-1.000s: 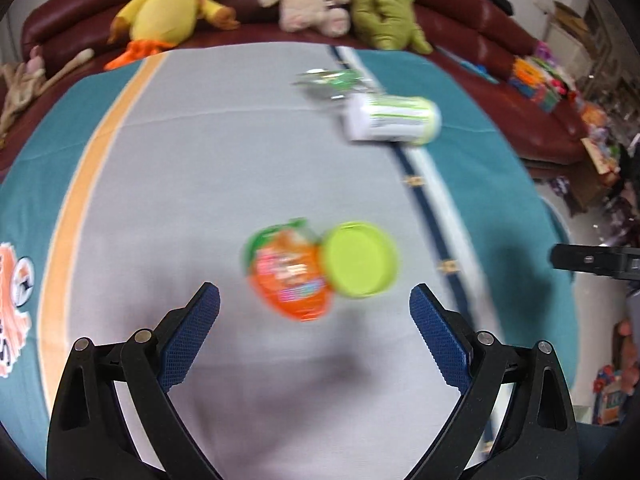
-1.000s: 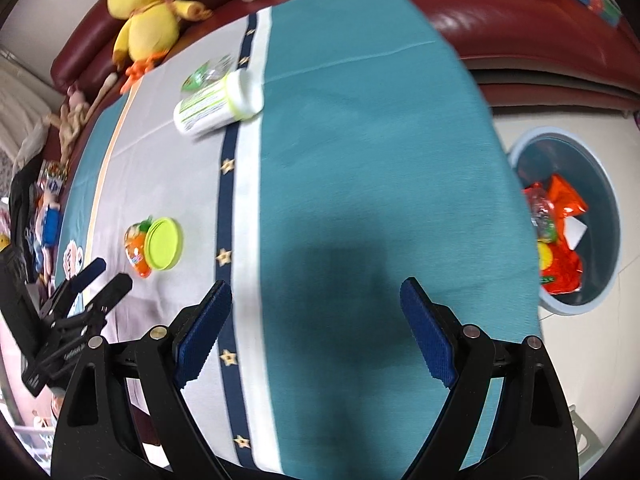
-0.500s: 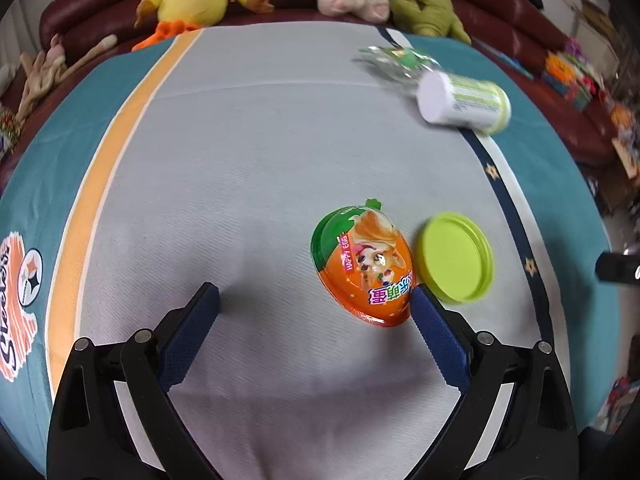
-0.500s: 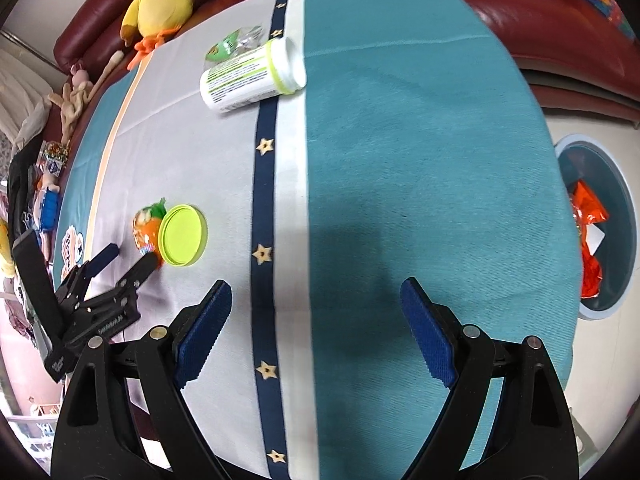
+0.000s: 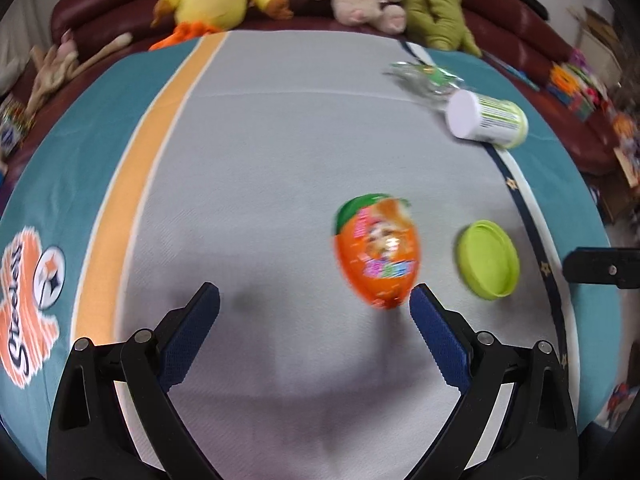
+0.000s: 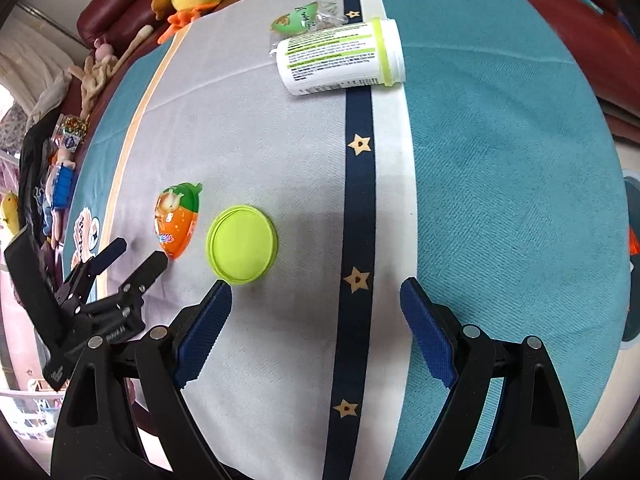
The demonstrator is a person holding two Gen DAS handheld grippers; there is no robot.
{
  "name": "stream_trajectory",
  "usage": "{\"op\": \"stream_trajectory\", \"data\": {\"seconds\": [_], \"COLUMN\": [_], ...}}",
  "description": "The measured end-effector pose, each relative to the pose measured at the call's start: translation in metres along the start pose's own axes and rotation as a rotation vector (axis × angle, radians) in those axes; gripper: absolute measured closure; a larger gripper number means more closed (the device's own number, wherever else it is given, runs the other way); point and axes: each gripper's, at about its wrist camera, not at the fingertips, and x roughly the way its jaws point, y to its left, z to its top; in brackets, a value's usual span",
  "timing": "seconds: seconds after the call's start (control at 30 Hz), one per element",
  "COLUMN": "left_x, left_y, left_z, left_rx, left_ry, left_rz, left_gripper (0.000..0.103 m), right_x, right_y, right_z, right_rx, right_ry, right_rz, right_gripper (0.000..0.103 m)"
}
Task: Collect trash
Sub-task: 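Move the left tool to the table and grasp the orange candy egg, then grasp the clear green-label snack bag with the right tool while the left tool holds the egg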
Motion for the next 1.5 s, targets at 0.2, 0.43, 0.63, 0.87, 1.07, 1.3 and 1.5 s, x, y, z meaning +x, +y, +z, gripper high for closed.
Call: {"op": "stream_trajectory", "data": {"seconds": [0.2,0.43,0.63,0.87,1.07,1.3,1.5], "left_x": [0.012,0.015,0.010,0.004,0.003,0.019,0.036], "left_y": [-0.019,-0.020,-0.007,0.003,0.008,0.002,-0.004], "left_z": [0.013,0.021,0.025,0.039,0.064,0.103,0.121], "left_rx": [0.033,0.042,-0.018,-0.055,-0.069,-0.099,-0.118], "left_ry": [0.001,-0.035,-0.043,-0.060,-0.079,-0.089,-0.083], "left_rz": [-0.026,-0.023,-0.057,-0.067,-0.076,-0.099,-0.102], "left_gripper": [0.022,0.054,0.055,0.054,0.054,0.054,0.054], "right_x": [-0.003,-0.003,0.006,0.004,-0.019,-0.010,0.037], "right_y": [-0.007,-0.014,-0.010,0.000,0.020,0.032,0.017], "right_z": [0.005,0.017,0.018,0.037,0.080,0.163,0.206], "right_rx": [0.024,0.031,0.010,-0.026,-0.113,-0.181,-0.140], "right_ry": [-0.009,-0.018,0.007,-0.004,-0.072,-0.111,-0.051], "right_rz": [-0.010,-0.019,-0.011,-0.035,-0.054,-0.065,-0.020], "right_gripper": [0.021,0.021,0.021,0.021,0.021,0.021,0.021]}}
